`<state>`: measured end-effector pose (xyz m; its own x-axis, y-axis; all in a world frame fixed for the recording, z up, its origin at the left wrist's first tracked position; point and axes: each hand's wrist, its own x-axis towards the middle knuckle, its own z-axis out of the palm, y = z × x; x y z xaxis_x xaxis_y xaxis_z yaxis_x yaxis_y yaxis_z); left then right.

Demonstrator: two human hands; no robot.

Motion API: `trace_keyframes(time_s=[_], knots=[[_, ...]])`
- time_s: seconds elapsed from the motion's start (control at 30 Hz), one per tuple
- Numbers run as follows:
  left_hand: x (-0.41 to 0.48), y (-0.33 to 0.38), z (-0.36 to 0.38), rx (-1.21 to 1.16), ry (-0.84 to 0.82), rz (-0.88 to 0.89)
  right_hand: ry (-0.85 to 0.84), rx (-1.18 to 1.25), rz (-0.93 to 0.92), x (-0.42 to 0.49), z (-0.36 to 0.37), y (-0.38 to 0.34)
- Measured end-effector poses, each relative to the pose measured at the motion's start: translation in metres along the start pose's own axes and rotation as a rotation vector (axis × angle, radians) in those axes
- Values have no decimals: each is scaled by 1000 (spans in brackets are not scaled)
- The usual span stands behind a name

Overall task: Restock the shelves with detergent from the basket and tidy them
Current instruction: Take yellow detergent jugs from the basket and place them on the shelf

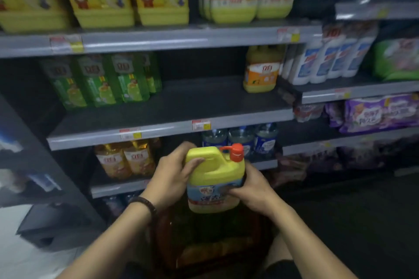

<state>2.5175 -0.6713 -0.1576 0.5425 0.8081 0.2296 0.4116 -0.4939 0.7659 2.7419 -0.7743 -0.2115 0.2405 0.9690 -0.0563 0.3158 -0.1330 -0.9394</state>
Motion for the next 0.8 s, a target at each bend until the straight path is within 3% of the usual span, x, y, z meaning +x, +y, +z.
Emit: trace_keyframes(time_s=[0.13,0.3,0.43,0.8], knots=[[40,63,-30,-180,58,64,109,90,-156,10,-47,-61],[88,95,-34,-395,-151,9,145,121,-257,30,-118,-137],[137,139,-41,-518,-140,119,191,84,-304,59,-163,-191],[307,264,-47,-592,-130,120,402,60,-357,149,-289,-295]])
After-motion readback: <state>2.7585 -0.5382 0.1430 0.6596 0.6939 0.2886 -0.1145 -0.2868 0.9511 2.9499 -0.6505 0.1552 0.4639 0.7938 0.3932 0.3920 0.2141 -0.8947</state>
